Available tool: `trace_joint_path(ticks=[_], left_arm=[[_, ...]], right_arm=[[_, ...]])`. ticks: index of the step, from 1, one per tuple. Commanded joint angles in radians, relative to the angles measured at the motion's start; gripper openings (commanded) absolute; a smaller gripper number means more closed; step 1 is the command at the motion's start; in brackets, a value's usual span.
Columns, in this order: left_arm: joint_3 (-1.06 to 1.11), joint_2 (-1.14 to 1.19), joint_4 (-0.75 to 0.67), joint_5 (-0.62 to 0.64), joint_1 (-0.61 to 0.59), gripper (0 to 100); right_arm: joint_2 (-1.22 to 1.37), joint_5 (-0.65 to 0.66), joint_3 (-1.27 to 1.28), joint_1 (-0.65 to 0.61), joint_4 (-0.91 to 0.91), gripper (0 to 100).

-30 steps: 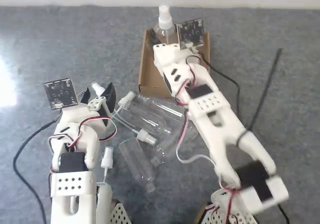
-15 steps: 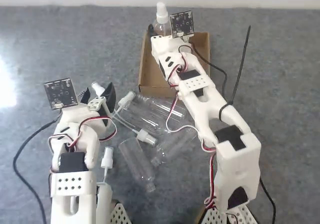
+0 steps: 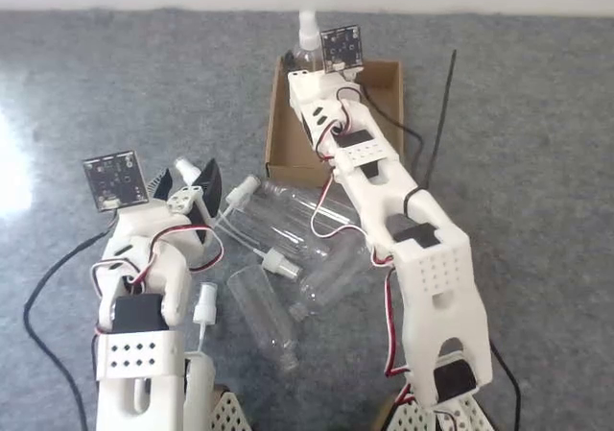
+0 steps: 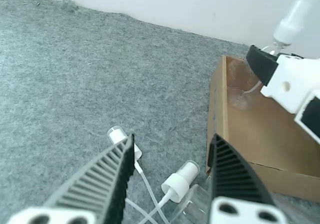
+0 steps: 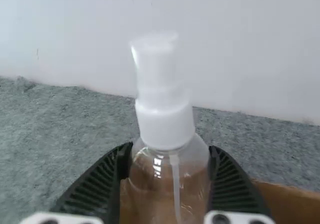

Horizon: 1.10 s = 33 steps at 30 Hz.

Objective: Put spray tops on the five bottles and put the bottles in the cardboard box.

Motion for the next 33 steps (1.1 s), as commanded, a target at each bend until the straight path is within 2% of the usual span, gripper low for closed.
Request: trace_joint_path(ticks=[1, 19, 23, 26, 33], left_arm=[[-0.008, 0.003, -0.023, 0.012, -0.006, 23], [-0.008, 0.003, -0.023, 0.012, -0.006, 23], [-0.008, 0.003, -0.023, 0.012, -0.006, 23], [-0.008, 0.003, -0.023, 0.012, -0.006, 23], [-0.012, 0.003, -0.023, 0.012, -0.006, 23]], right_arm=[[0.004, -0.011, -0.104, -0.005, -0.025, 13.0], [0.087, -0.002, -0.155, -0.022, -0.016, 13.6], [0.087, 0.0, -0.153, -0.022, -0.01, 23.2], [0.085, 0.0, -0.16, -0.022, 0.061, 30.8], [0.044, 0.0, -0.153, -0.022, 0.11, 31.4]])
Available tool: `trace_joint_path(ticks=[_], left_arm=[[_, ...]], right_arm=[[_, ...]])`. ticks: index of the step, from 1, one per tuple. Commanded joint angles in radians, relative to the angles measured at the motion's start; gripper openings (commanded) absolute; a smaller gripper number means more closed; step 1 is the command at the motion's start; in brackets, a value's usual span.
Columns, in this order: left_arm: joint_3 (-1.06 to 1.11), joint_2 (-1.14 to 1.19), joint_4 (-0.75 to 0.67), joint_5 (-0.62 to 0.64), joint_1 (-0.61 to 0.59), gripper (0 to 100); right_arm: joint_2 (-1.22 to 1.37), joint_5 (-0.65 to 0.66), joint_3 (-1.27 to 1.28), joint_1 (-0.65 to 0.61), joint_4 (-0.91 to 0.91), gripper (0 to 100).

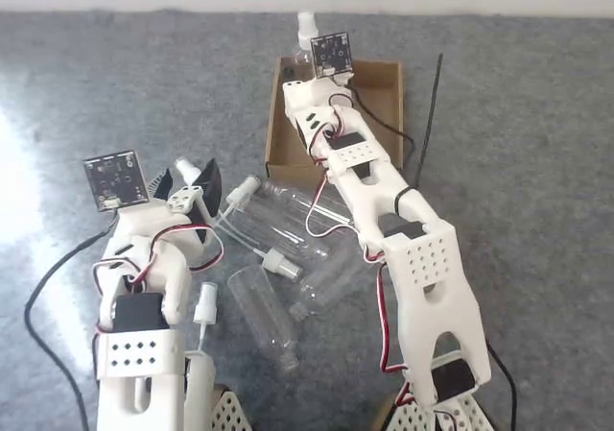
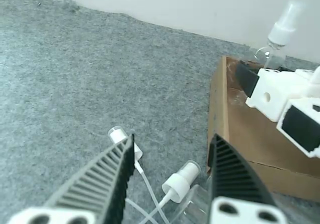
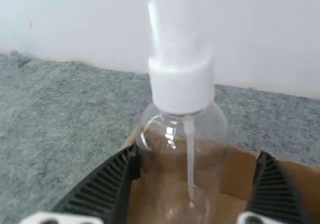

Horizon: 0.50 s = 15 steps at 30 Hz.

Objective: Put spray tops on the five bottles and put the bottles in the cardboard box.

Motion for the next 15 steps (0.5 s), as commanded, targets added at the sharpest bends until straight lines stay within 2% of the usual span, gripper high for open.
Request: trace_joint_path(ticks=[1, 15], left_arm=[[-0.012, 0.003, -0.023, 0.012, -0.005, 23], [-0.013, 0.003, -0.023, 0.012, -0.005, 23]], right_arm=[[-0.074, 0.0, -0.044, -0.005, 0.044, 31.4], [-0.202, -0.009, -0.026, -0.004, 0.239, 31.4]])
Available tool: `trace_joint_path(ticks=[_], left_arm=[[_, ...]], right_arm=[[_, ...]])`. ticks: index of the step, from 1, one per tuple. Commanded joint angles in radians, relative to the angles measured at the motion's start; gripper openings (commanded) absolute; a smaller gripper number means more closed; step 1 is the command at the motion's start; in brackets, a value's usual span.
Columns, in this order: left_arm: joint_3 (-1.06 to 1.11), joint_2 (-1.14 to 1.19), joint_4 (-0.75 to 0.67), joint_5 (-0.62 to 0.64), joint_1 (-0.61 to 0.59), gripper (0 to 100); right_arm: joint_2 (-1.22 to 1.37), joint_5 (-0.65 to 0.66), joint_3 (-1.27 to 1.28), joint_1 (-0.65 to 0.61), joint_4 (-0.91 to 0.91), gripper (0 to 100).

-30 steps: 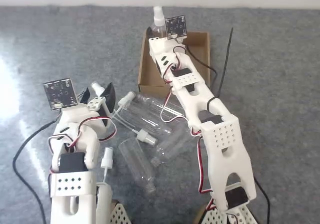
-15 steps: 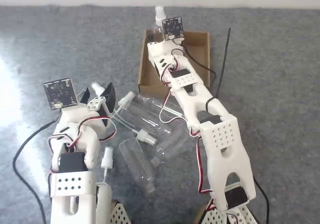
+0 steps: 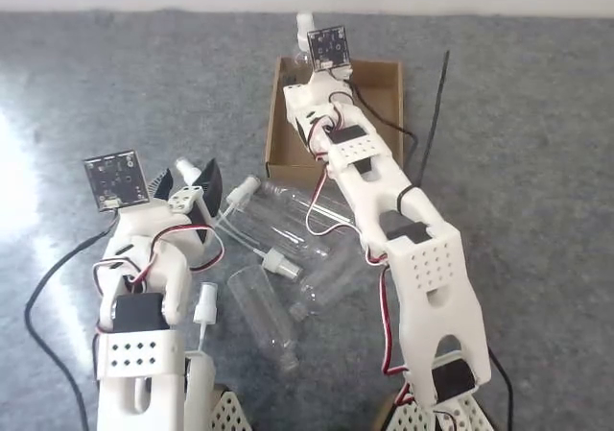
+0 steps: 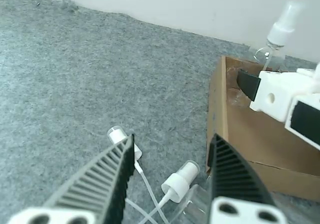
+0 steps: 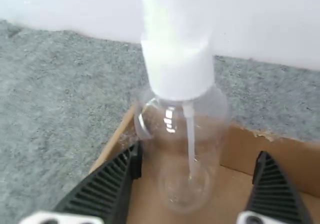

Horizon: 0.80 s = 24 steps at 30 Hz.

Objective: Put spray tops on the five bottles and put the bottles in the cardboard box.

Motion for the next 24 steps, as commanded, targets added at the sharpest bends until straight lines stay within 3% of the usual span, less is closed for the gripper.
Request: trace_joint_path(ticks=[1, 24], left_arm=[[-0.013, 0.003, -0.023, 0.012, -0.008, 23], [-0.025, 0.003, -0.021, 0.018, -0.061, 22]], right_arm=[[-0.137, -0.009, -0.009, -0.002, 0.018, 31.4], [-0.596, -0.002, 0.476, -0.022, 0.025, 31.1]])
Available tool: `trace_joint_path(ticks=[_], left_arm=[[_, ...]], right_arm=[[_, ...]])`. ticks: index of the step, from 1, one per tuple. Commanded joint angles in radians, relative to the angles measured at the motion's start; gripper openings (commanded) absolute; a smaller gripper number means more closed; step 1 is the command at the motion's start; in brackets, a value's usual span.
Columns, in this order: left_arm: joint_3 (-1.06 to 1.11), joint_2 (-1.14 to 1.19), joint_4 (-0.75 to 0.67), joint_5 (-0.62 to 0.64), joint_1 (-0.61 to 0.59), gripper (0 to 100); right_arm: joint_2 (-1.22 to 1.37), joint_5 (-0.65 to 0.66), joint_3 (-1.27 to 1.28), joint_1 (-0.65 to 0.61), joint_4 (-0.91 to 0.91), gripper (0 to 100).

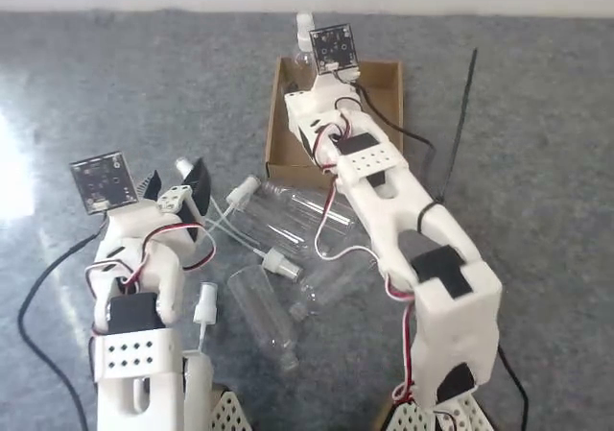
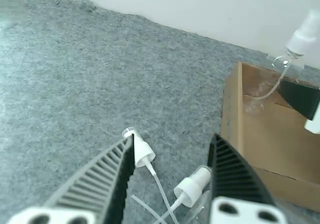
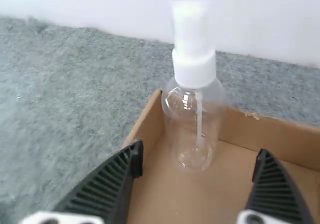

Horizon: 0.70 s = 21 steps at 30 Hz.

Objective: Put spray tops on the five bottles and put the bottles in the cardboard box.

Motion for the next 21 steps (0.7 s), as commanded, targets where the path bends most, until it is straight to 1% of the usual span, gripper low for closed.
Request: trace_joint_path(ticks=[1, 8, 12, 21], left_arm=[[-0.025, 0.003, -0.021, 0.011, -0.005, 22], [-0.027, 0.003, -0.021, 0.011, -0.014, 22], [-0.028, 0.003, -0.026, 0.037, -0.064, 22], [-0.028, 0.003, -0.026, 0.052, -0.077, 22]], right_arm=[[-0.162, -0.002, 0.035, 0.001, 0.005, 31.1], [-0.278, 0.0, 0.118, 0.004, 0.022, 31.0], [-0.358, -0.002, 0.115, 0.007, 0.151, 31.0], [-0.521, -0.008, 0.123, 0.004, 0.435, 31.0]])
